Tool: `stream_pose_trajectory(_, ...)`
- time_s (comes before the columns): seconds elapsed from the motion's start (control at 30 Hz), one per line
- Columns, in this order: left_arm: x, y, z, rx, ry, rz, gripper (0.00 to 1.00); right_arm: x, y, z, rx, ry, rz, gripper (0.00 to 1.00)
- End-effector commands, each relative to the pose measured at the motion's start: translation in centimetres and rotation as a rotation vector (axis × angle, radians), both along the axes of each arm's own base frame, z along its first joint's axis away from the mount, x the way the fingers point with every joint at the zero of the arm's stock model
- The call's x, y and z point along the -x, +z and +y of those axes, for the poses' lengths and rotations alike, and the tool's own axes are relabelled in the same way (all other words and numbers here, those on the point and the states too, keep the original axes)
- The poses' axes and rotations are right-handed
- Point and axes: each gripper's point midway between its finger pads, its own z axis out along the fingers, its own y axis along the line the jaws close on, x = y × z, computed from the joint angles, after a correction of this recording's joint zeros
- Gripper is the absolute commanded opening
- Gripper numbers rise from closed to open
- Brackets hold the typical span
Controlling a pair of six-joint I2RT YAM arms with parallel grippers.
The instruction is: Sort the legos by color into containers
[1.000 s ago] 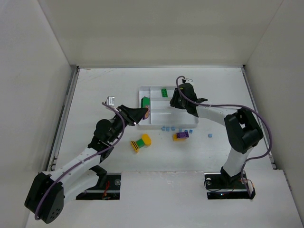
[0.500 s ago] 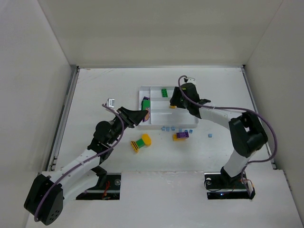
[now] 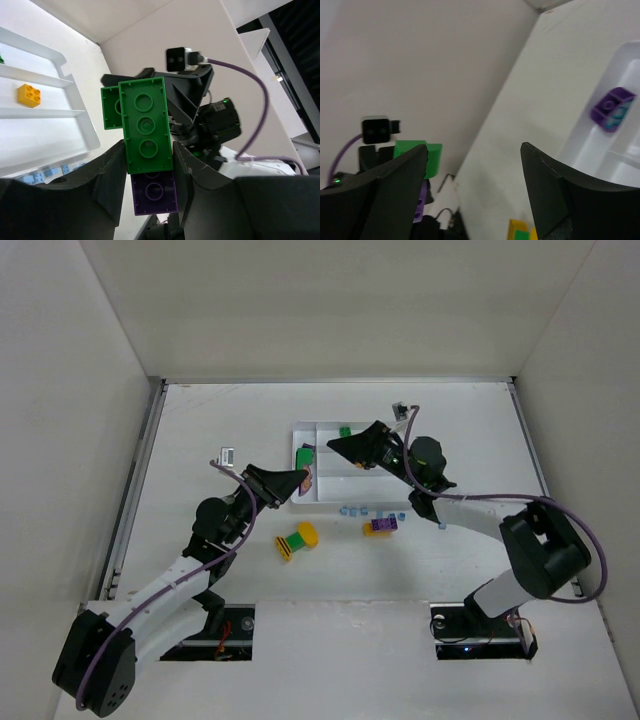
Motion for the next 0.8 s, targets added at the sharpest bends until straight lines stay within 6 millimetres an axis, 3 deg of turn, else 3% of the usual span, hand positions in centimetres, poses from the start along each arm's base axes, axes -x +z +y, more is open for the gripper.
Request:
stream_pose_trajectory(0.0, 1.1, 2.9, 0.1, 0.081, -0.033, -0.080, 0.25, 3.7, 5.3, 2.0, -0.256, 0.260, -0.108, 0.81)
stream_pose_trajectory(0.2, 1.7, 3.6, 0.2, 0.113, -0.046, -0.082, 0.25, 5.7, 7.2, 2.4, -0.410, 0.400, -0.127, 0.83)
stream_pose_trajectory(0.5, 1.6, 2.8, 0.0, 0.125, -0.047, -0.047, 0.25, 7.5, 7.6, 2.4, -0.417, 0.447, -0.151, 0.83)
stream_pose_trajectory(0.77, 1.2, 2.6, -0.8, 0.128, -0.058, -0.013, 0.25, 8.8, 8.1, 3.8, -0.417, 0.499, -0.163, 0.81)
